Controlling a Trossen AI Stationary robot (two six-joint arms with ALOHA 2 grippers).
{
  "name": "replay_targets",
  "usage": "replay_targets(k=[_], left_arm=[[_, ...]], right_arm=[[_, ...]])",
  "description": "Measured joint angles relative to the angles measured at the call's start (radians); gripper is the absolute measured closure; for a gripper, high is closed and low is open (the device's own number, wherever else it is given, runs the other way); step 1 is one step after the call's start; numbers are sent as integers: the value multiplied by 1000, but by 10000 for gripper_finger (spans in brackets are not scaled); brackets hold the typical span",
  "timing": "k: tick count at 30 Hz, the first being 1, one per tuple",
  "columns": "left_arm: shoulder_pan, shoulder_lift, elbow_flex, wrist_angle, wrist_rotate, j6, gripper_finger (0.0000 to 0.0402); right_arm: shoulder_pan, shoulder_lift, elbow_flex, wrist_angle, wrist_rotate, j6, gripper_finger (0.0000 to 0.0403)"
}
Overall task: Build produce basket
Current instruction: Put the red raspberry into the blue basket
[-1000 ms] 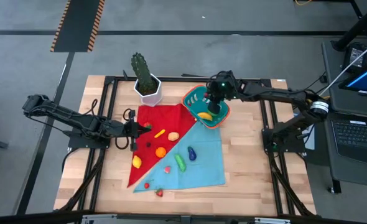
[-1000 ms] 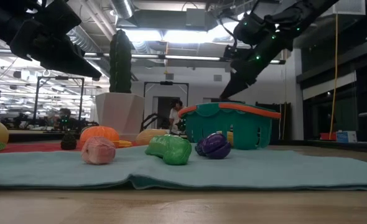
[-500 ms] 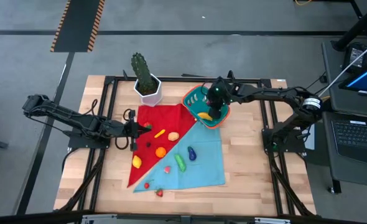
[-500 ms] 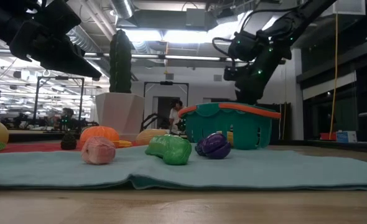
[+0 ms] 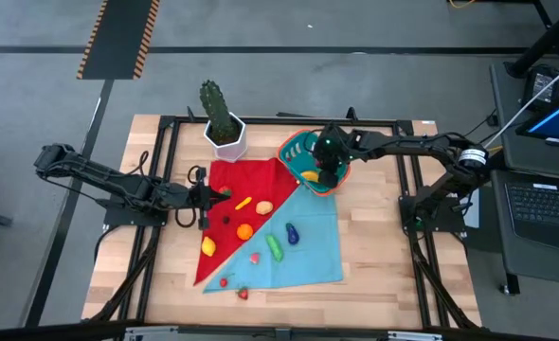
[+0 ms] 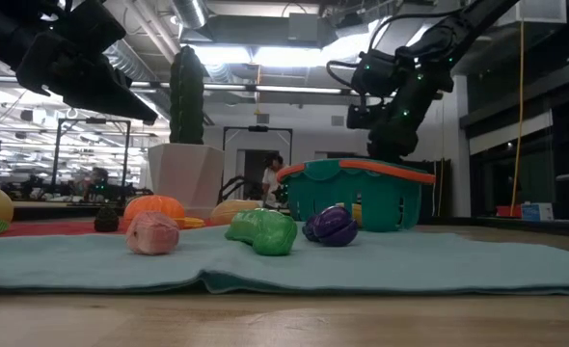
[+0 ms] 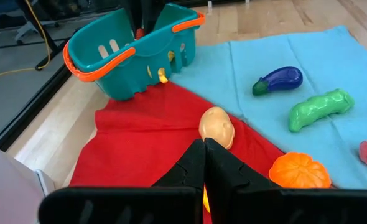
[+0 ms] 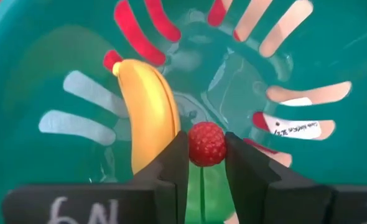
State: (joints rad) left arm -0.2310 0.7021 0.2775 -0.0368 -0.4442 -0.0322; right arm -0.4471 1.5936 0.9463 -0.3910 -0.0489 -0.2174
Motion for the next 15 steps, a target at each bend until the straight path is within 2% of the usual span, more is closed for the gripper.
replay_targets(k=[6, 15], left_arm=[[0, 0, 0, 0, 0, 0, 401], [0, 0, 0, -2, 0, 10, 401]], right_arm=[[0, 0, 0, 16, 2, 1, 284], [0, 0, 0, 37, 3, 55, 280]])
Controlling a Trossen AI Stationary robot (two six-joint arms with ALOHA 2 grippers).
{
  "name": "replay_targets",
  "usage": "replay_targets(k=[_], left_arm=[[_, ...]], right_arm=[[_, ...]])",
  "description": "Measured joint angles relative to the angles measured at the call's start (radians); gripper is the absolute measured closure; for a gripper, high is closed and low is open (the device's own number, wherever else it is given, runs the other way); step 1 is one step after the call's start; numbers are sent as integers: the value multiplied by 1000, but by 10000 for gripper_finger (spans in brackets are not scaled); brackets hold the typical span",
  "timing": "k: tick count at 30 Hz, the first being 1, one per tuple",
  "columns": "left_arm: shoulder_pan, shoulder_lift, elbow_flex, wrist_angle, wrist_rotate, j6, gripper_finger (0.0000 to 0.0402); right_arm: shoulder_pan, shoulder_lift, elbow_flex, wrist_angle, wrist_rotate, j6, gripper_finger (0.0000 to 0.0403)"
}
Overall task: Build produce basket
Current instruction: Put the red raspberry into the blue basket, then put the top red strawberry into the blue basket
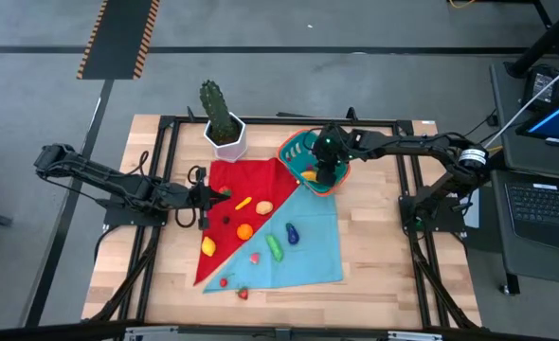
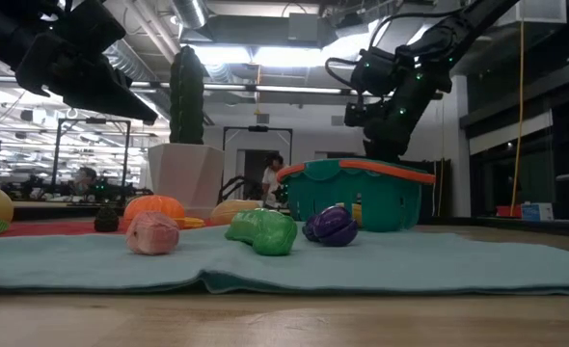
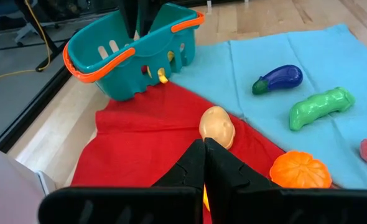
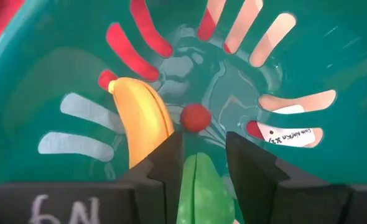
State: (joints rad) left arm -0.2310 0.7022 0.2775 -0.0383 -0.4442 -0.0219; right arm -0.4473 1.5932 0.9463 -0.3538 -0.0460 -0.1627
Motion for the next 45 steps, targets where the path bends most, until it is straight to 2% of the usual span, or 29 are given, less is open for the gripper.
replay_targets(k=[5, 13, 22, 34, 39, 45], left_arm=[[0, 0, 0, 0, 0, -1, 401], [0, 0, 0, 0, 0, -1, 401], [0, 0, 0, 0, 0, -1, 401], [4, 0, 0, 2, 9, -2, 395], [11, 0, 0, 2, 7, -2, 346], [11, 0, 0, 3, 2, -2, 242]], right_arm=[[0, 0, 22, -7, 0, 0, 276], [0, -1, 140, -54, 0, 78, 275], [27, -16, 153, -72, -24, 72, 275], [140, -163, -103, 324, -27, 84, 275], [172, -180, -181, 493, -27, 102, 275], [177, -179, -197, 531, -27, 110, 275]])
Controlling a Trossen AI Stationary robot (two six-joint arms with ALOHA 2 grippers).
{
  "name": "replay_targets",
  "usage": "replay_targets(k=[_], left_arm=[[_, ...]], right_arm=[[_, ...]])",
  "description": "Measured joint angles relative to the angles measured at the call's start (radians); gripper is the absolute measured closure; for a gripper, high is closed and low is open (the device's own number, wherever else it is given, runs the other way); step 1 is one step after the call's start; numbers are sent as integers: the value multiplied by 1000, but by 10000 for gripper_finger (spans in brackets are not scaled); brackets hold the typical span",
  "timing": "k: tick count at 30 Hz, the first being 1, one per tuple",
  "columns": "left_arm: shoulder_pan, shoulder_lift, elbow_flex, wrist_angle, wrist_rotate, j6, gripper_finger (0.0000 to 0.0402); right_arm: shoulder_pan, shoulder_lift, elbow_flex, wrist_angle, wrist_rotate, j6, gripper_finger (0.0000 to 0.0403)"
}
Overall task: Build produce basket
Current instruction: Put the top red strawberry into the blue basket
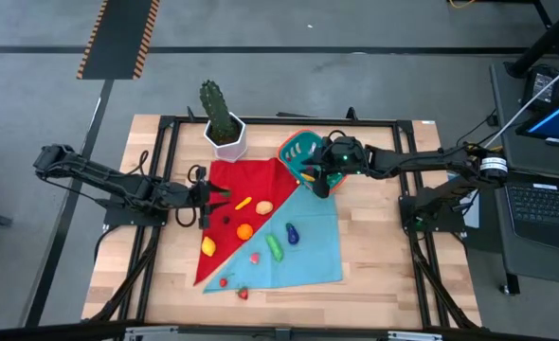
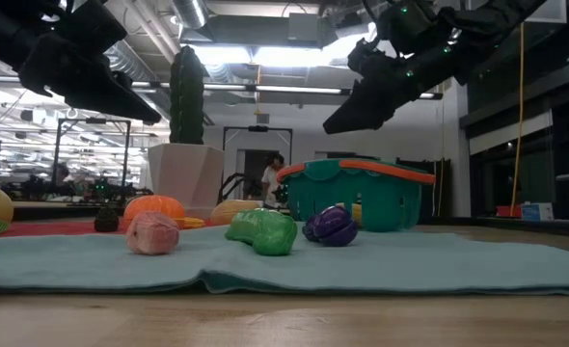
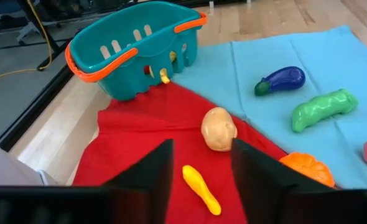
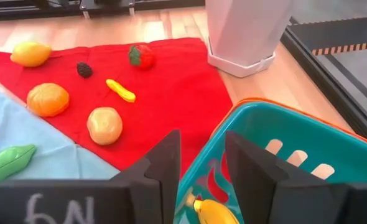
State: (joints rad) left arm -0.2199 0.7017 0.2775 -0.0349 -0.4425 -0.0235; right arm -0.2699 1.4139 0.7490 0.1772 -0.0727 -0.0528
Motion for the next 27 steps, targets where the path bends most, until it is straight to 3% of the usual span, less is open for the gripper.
replay_targets(k=[4, 7, 12, 21, 27], left_arm=[[0, 0, 0, 0, -18, 7, 188], [-3, 0, 0, -1, 13, -8, 172], [-6, 0, 0, -1, 64, -20, 173], [-5, 0, 2, 35, 33, 6, 174], [3, 46, 78, -94, -71, 45, 175]], right_arm=[[1, 0, 0, 0, 0, 5, 275], [1, 0, 0, 7, 0, 20, 275], [9, 0, 0, 15, 0, 13, 275], [32, 1, 0, 44, -1, -19, 275], [32, 1, 0, 44, -2, -11, 275]])
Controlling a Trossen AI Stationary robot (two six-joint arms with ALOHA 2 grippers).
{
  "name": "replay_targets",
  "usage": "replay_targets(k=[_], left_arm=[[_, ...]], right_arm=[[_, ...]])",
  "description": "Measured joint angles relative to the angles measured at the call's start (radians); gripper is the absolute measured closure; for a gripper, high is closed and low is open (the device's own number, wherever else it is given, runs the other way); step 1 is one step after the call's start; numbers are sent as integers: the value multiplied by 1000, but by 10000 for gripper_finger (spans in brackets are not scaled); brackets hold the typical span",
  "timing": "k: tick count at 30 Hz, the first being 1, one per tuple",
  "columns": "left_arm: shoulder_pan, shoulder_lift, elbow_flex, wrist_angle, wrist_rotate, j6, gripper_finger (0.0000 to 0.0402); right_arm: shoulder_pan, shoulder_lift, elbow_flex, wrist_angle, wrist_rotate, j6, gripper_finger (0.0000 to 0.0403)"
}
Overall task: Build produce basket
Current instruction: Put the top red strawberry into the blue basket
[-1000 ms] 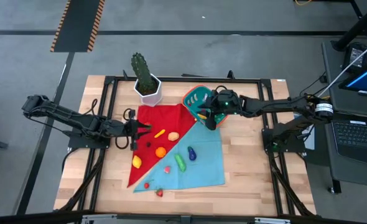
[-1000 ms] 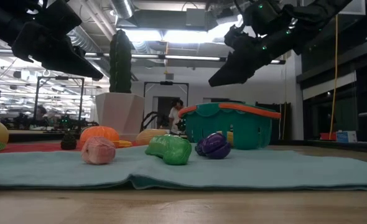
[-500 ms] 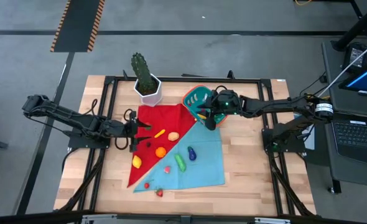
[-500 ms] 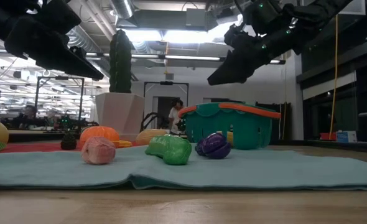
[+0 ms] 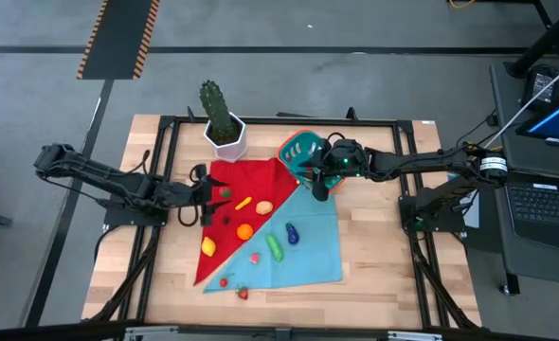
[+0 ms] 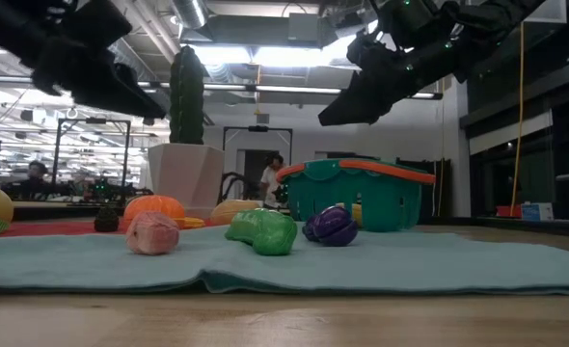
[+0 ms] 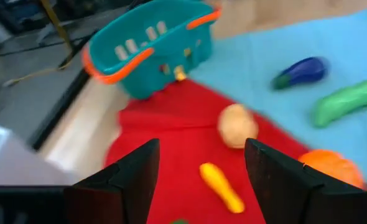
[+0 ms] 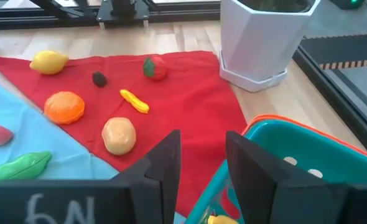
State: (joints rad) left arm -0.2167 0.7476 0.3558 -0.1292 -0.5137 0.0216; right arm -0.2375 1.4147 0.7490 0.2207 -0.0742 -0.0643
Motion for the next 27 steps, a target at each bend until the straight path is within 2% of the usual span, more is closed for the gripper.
replay_targets(k=[4, 8, 13, 27], left_arm=[[26, 65, 136, -203, -110, -41, 175], [41, 119, 225, -262, -183, -80, 175], [42, 150, 242, -264, -152, -34, 175], [48, 152, 242, -267, -93, -96, 175]], right_arm=[[0, 0, 0, 0, 0, 0, 275], [0, 0, 0, -3, 0, -1, 275], [0, 0, 0, -12, 0, -21, 275], [0, 0, 0, -23, 0, -26, 275]])
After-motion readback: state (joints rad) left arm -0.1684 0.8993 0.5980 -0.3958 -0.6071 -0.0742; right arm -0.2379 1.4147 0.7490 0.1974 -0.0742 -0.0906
